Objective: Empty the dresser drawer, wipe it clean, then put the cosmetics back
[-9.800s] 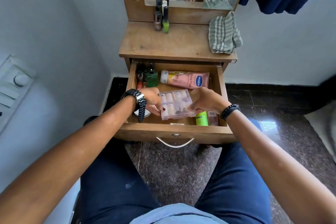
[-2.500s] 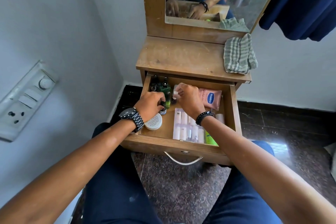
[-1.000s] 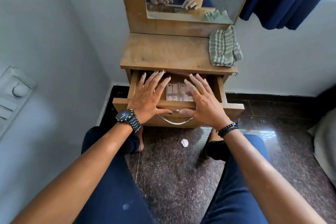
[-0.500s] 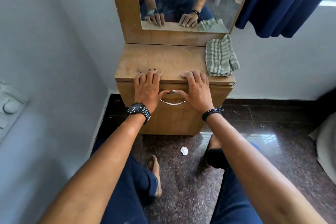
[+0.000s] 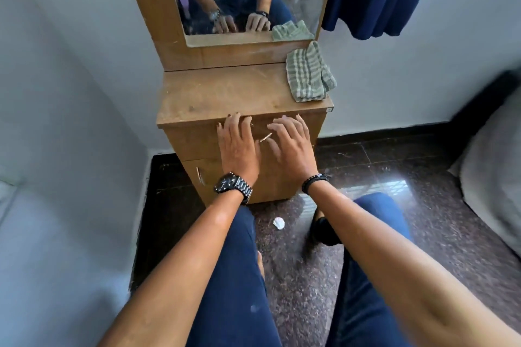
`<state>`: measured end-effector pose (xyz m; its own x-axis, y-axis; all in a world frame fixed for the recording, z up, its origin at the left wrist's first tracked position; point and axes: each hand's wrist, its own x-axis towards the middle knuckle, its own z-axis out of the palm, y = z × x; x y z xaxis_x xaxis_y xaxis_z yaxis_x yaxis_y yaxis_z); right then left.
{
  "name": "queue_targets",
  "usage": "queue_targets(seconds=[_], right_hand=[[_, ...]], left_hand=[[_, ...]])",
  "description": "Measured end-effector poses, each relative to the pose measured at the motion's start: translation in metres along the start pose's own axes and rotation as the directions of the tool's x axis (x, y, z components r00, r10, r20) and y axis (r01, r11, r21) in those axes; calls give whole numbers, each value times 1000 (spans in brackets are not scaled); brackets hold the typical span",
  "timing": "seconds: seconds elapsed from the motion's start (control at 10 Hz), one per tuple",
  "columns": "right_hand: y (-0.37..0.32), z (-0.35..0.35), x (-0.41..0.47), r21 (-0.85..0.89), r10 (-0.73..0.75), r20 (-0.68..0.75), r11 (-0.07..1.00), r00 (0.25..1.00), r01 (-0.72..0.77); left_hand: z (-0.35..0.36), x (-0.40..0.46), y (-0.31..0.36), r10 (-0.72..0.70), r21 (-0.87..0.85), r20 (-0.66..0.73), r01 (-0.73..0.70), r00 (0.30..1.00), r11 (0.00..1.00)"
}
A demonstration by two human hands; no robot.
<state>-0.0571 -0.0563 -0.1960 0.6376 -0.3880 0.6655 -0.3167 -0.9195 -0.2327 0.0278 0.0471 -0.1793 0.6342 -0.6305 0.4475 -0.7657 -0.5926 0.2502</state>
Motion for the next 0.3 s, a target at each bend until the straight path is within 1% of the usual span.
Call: queue_targets(seconds=[0.1,0.2,0.3], right_hand=[[17,-15,-53,-26,104,99,994,990,-102],[40,-24,-88,-107,298,231,954,926,-280],[71,-30,-99,-184,471,293,882,832,-434]], left_hand=[[20,-27,34,129,-117,37,-124,991,985],[41,-41,65,245,-198,117,-220,962,955],[62,-37,98,397,-215,138,-364,907,906]])
